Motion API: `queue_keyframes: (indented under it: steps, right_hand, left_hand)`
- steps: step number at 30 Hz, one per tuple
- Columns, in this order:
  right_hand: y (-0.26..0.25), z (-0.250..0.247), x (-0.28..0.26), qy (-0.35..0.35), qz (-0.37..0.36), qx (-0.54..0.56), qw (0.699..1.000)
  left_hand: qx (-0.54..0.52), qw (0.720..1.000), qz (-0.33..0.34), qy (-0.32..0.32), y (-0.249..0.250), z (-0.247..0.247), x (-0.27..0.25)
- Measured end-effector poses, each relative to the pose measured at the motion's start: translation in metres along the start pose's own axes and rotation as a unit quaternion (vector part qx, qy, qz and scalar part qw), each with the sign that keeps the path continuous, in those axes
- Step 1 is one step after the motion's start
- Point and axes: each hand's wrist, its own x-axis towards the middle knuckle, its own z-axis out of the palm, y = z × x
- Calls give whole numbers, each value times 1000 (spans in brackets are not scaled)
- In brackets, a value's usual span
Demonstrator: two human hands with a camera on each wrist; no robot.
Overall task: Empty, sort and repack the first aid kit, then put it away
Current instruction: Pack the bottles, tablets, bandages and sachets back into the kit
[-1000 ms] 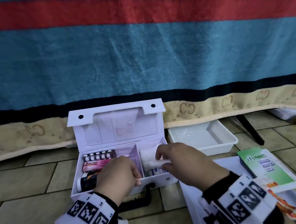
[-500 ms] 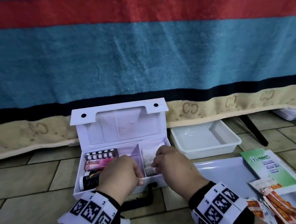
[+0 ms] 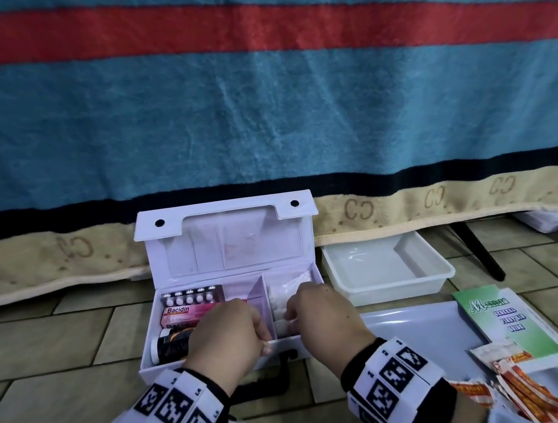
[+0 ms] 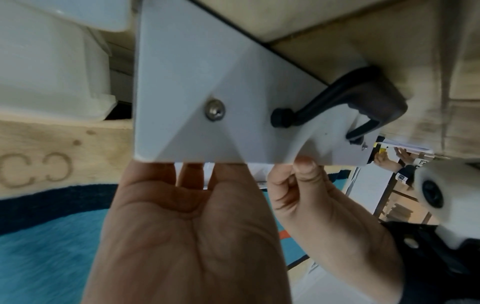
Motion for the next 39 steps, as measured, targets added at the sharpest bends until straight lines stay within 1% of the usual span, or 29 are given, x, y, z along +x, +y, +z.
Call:
queue_keyframes:
  steps: [5,8,11,16,21,25,30,36,39]
  right_hand:
    - [-3,2,4,-3,18,-9,1000]
    - [-3,2,3,0,13,-19,1000]
    - [-4,2,4,-13,12,-31,999]
    - [-2,-3,5,-37,22,-5,999]
    - [-4,-6,7,-26,20,-7,999]
    - [-8,-5,11,-45,24,-31,998]
    - [-13,-6,12,-42,24,-54,997]
    - [-12,-6,10,-52,11,-31,998]
    - [-6,-7,5,-33,11,-8,999]
  left_hand:
    - [-2,1000,-3,-1,0,1,0]
    - [-16,1000,-7,-1,-2,1,1]
    - [-23,1000,-8,-1,-2,1,2]
    - [-23,1000,-11,1,-2,1,1]
    - [-19,1000,-16,-8,0,1,1]
    - [-9,1000,-10,-9,0,0,2]
    - [-2,1000,-3,-10,-1,1,4]
    - [-1,1000,-1,4,-4,3,3]
    - [-7,1000,-8,4,-4,4,4]
